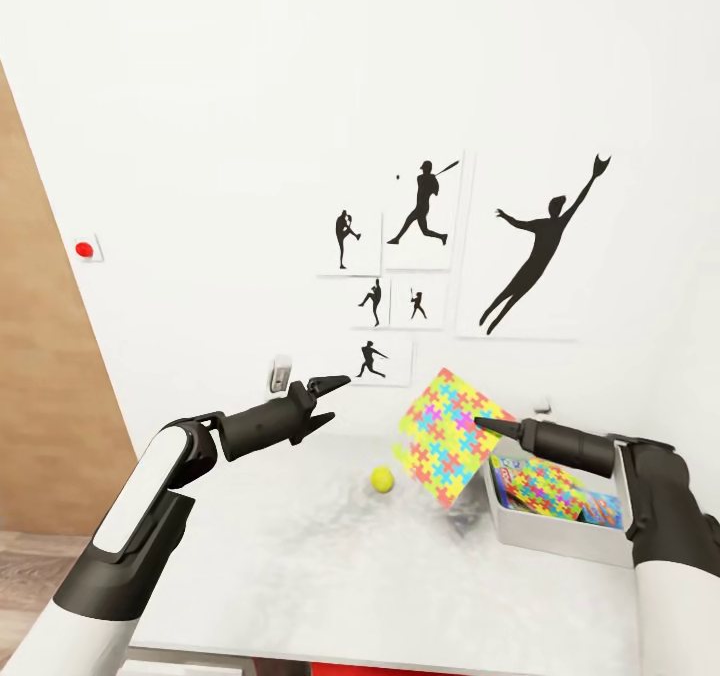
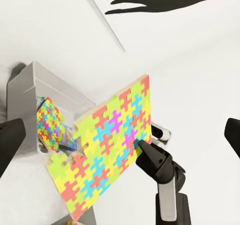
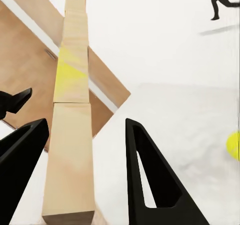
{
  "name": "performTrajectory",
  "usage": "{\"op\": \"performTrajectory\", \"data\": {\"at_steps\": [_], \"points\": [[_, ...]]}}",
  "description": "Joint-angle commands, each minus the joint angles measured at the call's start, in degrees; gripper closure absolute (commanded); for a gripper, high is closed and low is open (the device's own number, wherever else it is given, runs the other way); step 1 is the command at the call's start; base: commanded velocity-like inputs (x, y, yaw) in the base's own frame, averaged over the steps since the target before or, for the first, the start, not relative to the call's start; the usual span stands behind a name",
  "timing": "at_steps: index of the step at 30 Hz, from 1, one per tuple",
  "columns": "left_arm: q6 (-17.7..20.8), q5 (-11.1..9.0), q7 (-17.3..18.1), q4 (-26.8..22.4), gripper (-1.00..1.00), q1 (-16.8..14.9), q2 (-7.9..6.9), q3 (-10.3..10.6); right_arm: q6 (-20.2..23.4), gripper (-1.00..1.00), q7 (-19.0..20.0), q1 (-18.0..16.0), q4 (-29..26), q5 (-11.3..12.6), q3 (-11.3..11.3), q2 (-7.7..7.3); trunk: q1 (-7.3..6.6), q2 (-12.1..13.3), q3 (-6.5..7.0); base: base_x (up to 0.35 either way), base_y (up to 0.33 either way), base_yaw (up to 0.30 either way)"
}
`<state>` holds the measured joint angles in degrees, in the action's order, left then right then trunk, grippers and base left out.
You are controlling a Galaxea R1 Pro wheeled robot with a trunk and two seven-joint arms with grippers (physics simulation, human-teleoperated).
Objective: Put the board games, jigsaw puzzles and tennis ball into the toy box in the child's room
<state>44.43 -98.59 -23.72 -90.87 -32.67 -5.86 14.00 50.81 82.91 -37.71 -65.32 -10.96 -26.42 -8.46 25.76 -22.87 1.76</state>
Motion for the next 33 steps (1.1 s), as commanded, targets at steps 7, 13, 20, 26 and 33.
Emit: {"op": "performTrajectory", "data": {"at_steps": [7, 13, 20, 26, 33], "points": [[0.0, -0.6, -0.5, 0.0, -1.0, 0.0, -0.03, 0.0, 2.4, 1.0, -3.6, -0.4, 0.6, -0.6, -2.5, 0.04, 0.02, 0.0, -0.02, 0.0, 0.0, -0.005], [0.0, -0.6, -0.5, 0.0, -1.0, 0.0, -0.05, -0.1, 3.0, 1.0, -9.9, -2.1, 3.7, -0.5, -5.9, -0.2, 0.02, 0.0, -0.02, 0.0, 0.0, -0.001], [0.0, -0.5, -0.5, 0.0, -1.0, 0.0, -0.18, -0.2, 3.1, 1.0, -19.0, -6.3, 9.4, -0.5, -15.3, -0.93, 0.02, 0.0, -0.02, 0.0, 0.0, 0.0], [0.0, -0.5, -0.6, 0.2, -1.0, 0.0, -0.28, -0.3, 4.4, 1.0, -31.6, -10.6, 16.0, -0.4, -23.7, -3.24, 0.02, 0.0, -0.02, 0.0, 0.0, 0.0], [0.0, -0.5, -0.7, 0.3, -1.0, 0.0, -0.33, -0.4, 5.5, 1.0, -36.5, -11.9, 18.6, 0.4, -27.0, -4.88, 0.02, 0.0, -0.02, 0.0, 0.0, -0.031]]}}
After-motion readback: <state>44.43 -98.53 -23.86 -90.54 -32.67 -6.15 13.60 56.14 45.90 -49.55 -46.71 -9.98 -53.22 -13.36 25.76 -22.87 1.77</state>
